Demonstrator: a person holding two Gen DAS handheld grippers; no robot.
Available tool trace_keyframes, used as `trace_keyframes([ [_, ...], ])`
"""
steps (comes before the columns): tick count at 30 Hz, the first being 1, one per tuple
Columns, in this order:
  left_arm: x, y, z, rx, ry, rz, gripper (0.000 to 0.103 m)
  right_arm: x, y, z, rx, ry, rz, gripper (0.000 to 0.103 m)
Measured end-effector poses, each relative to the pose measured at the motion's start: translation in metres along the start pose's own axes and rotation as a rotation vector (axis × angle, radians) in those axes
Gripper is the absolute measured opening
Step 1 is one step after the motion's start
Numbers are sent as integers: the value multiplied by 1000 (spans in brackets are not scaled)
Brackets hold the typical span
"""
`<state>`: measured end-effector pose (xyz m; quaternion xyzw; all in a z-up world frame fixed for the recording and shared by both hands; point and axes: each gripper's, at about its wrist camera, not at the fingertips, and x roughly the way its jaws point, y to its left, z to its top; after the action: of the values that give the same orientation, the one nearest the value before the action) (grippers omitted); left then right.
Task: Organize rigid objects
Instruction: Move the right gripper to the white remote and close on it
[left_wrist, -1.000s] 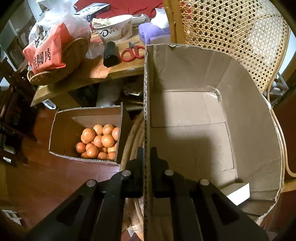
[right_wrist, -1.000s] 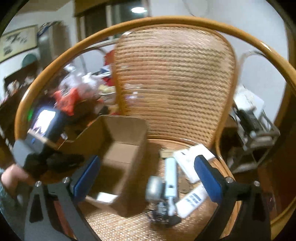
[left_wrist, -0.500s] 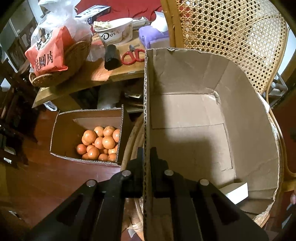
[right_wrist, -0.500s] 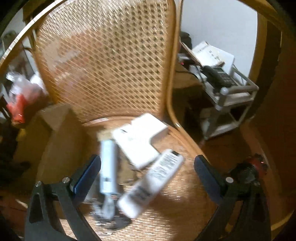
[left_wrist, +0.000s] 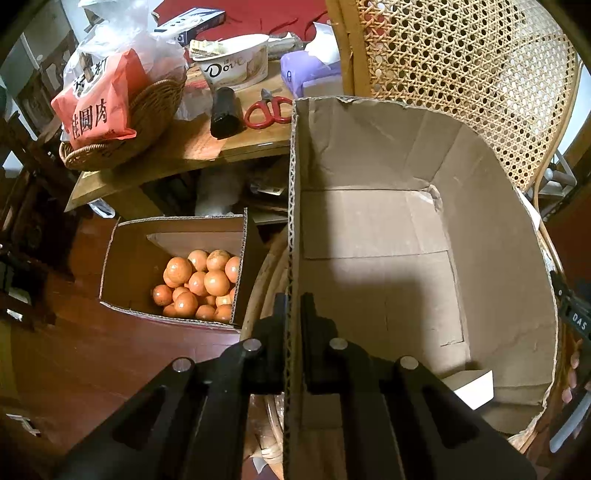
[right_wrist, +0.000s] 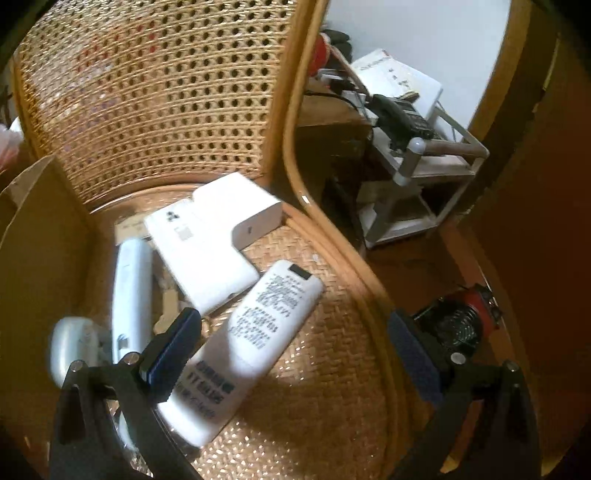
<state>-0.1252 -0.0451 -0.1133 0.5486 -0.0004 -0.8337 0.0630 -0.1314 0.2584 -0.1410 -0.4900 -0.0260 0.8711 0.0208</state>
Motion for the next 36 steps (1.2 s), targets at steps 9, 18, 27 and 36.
trace_keyframes([
  [9,-3,2,-3,4,-3,-9,6,20,3,3,-9,38,-37,103],
  [18,-4,3,-2,0,0,-15,7,22,21,-2,-78,66,-46,103],
  [27,-3,2,-2,2,3,-11,8,30,5,-5,44,170,49,102],
  [36,-3,2,-2,0,3,-9,8,8,22,-18,-55,156,91,57],
])
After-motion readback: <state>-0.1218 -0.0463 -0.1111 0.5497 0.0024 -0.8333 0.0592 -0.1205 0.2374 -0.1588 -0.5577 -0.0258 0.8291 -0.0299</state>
